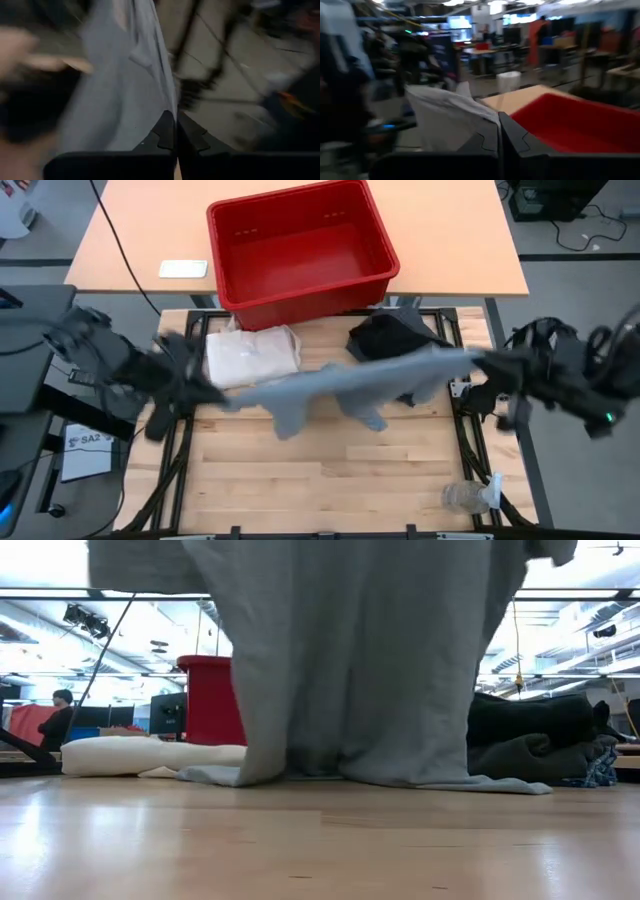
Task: Fold laundry
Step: Fold the gray shirt
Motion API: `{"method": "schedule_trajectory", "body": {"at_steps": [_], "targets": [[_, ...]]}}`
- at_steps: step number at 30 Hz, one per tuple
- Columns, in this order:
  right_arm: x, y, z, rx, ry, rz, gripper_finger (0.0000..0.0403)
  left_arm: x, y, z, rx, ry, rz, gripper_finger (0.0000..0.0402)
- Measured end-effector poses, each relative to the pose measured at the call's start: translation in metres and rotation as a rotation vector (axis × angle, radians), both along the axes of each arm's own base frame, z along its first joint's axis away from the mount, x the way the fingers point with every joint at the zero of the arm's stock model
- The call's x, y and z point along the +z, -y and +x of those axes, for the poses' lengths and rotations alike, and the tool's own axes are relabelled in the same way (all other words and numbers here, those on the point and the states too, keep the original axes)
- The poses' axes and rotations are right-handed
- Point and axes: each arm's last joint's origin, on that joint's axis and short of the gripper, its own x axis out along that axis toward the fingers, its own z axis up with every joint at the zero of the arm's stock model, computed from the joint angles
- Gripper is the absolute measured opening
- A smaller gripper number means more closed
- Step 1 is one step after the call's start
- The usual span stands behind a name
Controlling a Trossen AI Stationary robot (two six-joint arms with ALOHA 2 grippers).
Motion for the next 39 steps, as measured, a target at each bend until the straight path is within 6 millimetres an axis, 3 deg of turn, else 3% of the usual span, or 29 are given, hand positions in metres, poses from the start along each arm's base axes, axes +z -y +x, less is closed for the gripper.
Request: {"method": "schedule_trajectory", "body": {"at_steps": [6,11,14,18,21,24,27,32,37,39], "targets": [[-0.021,-0.064,-0.005,0.144,0.031,0.071,0.0003,-0.024,0.055,0.029,-0.200,-0.243,-0.169,0.0006],[-0.050,-0.124,-0.011,0.232,0.045,0.115,0.0003,-0.045,0.110,0.051,-0.243,-0.387,-0.291,0.0006],[-0.073,-0.161,-0.010,0.276,0.054,0.130,0.0003,-0.060,0.146,0.057,-0.252,-0.459,-0.345,0.0004],[-0.114,-0.209,-0.003,0.342,0.053,0.108,0.0003,-0.096,0.194,0.066,-0.183,-0.610,-0.371,0.0003],[-0.131,-0.224,0.007,0.328,0.067,0.159,0.0003,-0.123,0.223,0.074,-0.123,-0.690,-0.370,0.0002],[-0.173,-0.238,0.023,0.368,0.020,0.093,0.0003,-0.140,0.239,0.074,-0.069,-0.712,-0.345,0.0002],[-0.224,-0.247,0.046,0.434,-0.095,0.037,0.0003,-0.147,0.243,0.072,0.004,-0.695,-0.318,0.0001],[-0.209,-0.207,0.072,0.452,-0.177,0.245,0.0002,-0.146,0.241,0.071,0.122,-0.598,-0.321,0.0001],[-0.241,-0.195,0.094,0.525,-0.471,0.254,0.0002,-0.149,0.238,0.068,0.150,-0.621,-0.277,0.0001],[-0.234,-0.183,0.102,0.528,-0.509,0.320,0.0002,-0.152,0.235,0.066,0.168,-0.641,-0.245,0.0001]]}}
